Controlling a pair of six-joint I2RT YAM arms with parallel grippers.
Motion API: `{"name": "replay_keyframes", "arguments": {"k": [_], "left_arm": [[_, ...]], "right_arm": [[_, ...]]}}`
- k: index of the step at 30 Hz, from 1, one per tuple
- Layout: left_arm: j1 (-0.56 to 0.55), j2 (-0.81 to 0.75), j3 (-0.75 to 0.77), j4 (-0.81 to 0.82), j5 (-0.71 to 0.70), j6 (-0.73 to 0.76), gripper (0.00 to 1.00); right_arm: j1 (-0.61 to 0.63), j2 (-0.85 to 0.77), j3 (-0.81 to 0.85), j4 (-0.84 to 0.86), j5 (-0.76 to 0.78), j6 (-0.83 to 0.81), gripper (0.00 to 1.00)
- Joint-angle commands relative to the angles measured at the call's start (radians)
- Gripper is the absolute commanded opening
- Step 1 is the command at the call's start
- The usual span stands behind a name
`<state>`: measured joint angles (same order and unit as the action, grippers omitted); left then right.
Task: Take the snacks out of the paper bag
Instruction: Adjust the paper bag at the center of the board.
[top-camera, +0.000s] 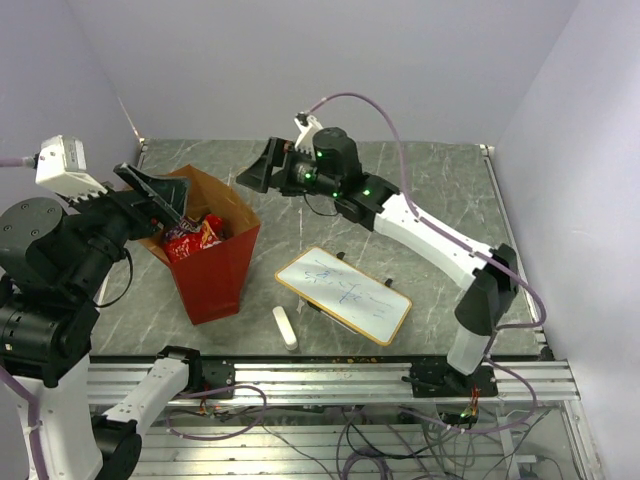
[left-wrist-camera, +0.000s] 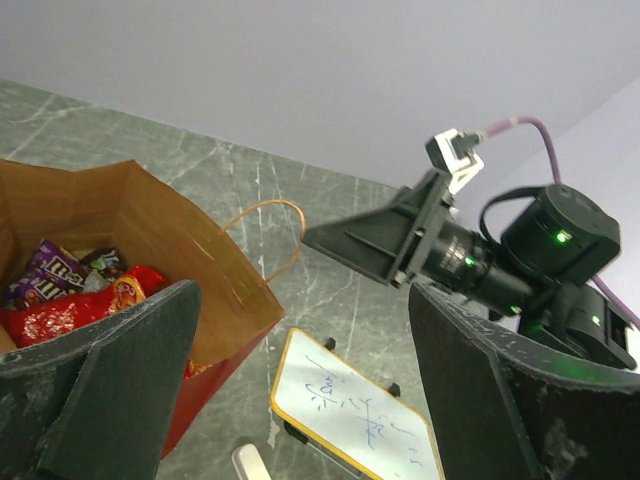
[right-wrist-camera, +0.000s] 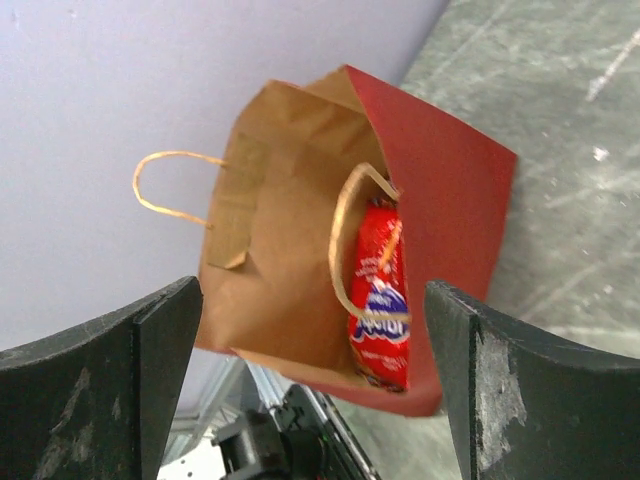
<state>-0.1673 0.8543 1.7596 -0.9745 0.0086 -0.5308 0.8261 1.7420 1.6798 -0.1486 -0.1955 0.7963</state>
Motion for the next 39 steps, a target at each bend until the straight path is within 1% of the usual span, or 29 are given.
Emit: {"name": "replay_keyframes", "arguments": {"k": [1,4,5,8,9,12,14,17,19,22,23,25,29,34,39], "left_arm": [[0.011,-0.014,-0.004,-0.019,0.082,-0.028,0.95],[0.011,-0.022,-0.023,-0.021,0.105,-0.034,0.95],[0.010,-0.023,-0.026,-0.022,0.109,-0.033,0.95],[0.010,-0.018,-0.023,-0.027,0.107,-0.026,0.95],[0.011,-0.015,-0.018,-0.029,0.106,-0.021,0.95],[0.009,-0.003,-0.002,-0.032,0.108,-0.006,0.96],[0.011,0.005,0.006,-0.032,0.109,0.003,0.96],[0.010,0.020,0.014,-0.030,0.115,0.016,0.96],[0.011,0.032,0.016,-0.027,0.121,0.023,0.96],[0.010,0.042,0.010,-0.019,0.126,0.025,0.96],[0.010,0.044,0.005,-0.014,0.126,0.022,0.96],[0.011,0.051,-0.006,-0.005,0.124,0.018,0.96],[0.010,0.079,-0.003,0.004,0.114,0.024,0.96],[0.009,0.137,0.060,-0.016,0.102,0.052,0.96],[0.010,0.152,0.038,0.022,0.084,0.034,0.96]], "right_arm": [[0.013,0.092,0.138,0.028,-0.018,0.028,0.90],[0.016,0.169,0.248,-0.036,-0.033,0.042,0.80],[0.016,0.187,0.270,-0.048,-0.037,0.048,0.75],[0.018,0.211,0.292,-0.045,-0.049,0.066,0.56],[0.017,0.216,0.295,-0.042,-0.051,0.073,0.53],[0.019,0.223,0.302,-0.031,-0.061,0.099,0.40],[0.020,0.232,0.311,-0.031,-0.073,0.116,0.36],[0.025,0.245,0.328,-0.038,-0.076,0.126,0.36],[0.027,0.249,0.330,-0.033,-0.069,0.132,0.31],[0.028,0.260,0.345,-0.033,-0.044,0.138,0.12],[0.028,0.262,0.354,-0.036,-0.031,0.136,0.06],[0.026,0.263,0.364,-0.031,0.001,0.129,0.00],[0.019,0.262,0.364,0.003,0.066,0.105,0.00],[-0.010,0.274,0.397,0.030,0.138,0.086,0.00],[-0.072,0.274,0.402,0.047,0.136,0.073,0.00]]}}
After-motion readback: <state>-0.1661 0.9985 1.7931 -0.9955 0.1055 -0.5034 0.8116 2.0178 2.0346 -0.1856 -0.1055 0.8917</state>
